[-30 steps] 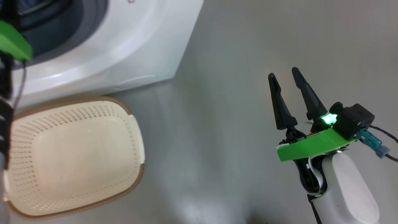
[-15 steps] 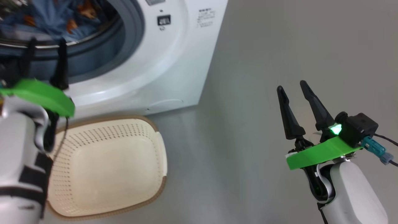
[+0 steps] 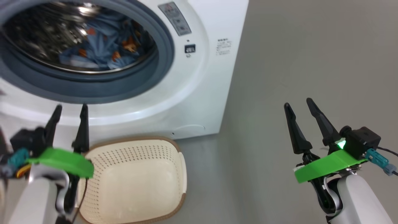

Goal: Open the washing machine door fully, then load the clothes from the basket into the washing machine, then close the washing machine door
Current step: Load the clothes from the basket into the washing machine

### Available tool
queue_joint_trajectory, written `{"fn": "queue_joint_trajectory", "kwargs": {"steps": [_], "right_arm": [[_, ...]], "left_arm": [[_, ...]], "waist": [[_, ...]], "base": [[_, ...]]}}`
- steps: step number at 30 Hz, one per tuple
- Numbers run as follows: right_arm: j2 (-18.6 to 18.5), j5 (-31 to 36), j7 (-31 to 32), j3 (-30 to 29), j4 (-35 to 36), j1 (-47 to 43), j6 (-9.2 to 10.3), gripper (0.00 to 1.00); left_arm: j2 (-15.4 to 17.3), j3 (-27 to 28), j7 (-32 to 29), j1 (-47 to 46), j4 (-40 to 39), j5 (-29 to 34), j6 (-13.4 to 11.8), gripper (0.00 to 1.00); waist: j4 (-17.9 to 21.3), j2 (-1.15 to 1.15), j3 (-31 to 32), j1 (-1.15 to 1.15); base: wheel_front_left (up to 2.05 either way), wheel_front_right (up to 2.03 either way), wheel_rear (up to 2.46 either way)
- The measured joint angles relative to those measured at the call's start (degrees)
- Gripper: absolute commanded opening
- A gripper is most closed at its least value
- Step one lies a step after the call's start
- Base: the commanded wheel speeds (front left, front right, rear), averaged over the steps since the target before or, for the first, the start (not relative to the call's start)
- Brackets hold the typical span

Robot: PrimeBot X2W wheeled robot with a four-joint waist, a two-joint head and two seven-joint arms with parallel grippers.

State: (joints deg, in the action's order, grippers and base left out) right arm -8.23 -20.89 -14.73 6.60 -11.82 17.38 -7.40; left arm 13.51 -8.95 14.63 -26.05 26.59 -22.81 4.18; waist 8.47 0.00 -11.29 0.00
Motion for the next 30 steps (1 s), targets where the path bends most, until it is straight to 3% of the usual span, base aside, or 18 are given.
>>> {"fn": "queue_joint_trajectory", "kwargs": {"steps": [16, 30], "right_arm": [[-0.8, -0.5, 0.0, 0.0, -0.3, -4.1, 0.00, 1.00], [-1.7, -1.0, 0.0, 0.3, -0.3, -4.7, 0.00, 1.00]], "left_arm": [[-1.4, 5.1, 0.0, 18.9, -15.8, 0.2, -4.3, 1.00], [-1.7, 5.7, 0.0, 21.7, -19.1, 0.3, -4.4, 1.00]], "waist": [[-3.9, 0.00, 6.8, 0.00], [-4.6, 0.00, 7.7, 0.00]], "base": [[0.00, 0.00, 0.00], [0.00, 0.00, 0.00]]}}
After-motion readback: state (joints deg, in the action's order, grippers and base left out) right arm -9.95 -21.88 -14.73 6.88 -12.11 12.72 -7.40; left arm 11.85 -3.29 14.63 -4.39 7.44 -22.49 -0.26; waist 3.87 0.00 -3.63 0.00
